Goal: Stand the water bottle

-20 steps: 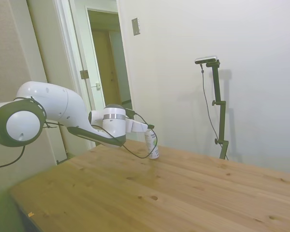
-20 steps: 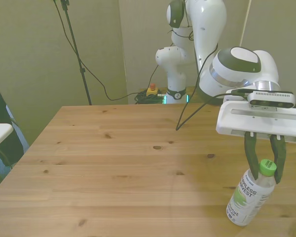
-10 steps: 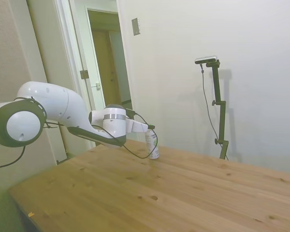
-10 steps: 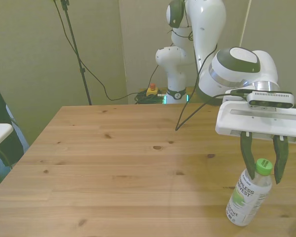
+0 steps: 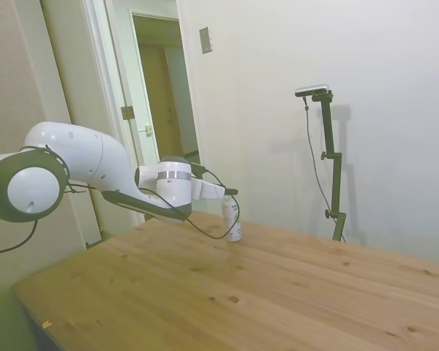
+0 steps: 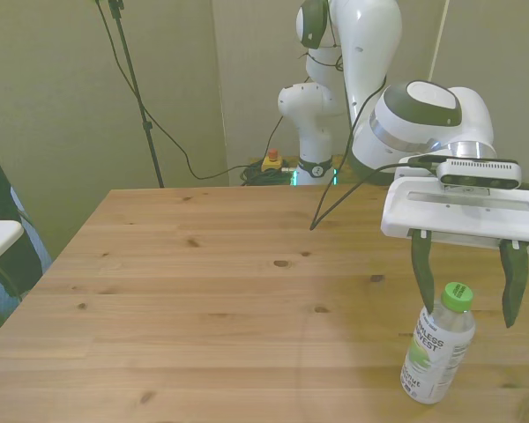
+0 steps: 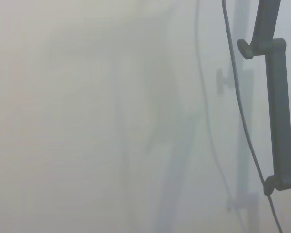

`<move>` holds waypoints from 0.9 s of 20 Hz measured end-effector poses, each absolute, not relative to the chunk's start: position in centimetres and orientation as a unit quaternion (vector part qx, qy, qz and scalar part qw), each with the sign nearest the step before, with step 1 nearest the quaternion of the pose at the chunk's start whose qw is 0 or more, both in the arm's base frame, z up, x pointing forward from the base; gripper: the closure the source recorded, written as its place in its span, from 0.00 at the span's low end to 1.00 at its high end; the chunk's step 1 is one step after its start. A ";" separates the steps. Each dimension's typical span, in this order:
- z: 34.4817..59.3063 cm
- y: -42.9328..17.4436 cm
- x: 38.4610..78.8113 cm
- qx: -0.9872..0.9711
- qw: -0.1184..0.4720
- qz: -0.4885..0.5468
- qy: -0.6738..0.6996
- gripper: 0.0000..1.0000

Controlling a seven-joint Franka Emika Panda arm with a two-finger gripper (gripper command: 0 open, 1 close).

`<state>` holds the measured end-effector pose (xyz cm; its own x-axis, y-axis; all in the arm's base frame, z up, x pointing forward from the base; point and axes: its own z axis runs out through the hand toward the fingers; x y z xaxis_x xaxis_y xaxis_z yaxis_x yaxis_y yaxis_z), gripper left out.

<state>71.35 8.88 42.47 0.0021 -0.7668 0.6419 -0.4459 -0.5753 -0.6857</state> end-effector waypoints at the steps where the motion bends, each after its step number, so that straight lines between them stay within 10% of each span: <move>1: 42.4 8.9 71.2 -0.694 0.145 -0.553 0.437 0.00; 18: 46.5 6.4 61.3 -0.793 0.153 -0.450 0.381 0.00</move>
<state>61.28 6.40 46.53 0.3044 -0.7420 0.5974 -0.4673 -0.6628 -0.5851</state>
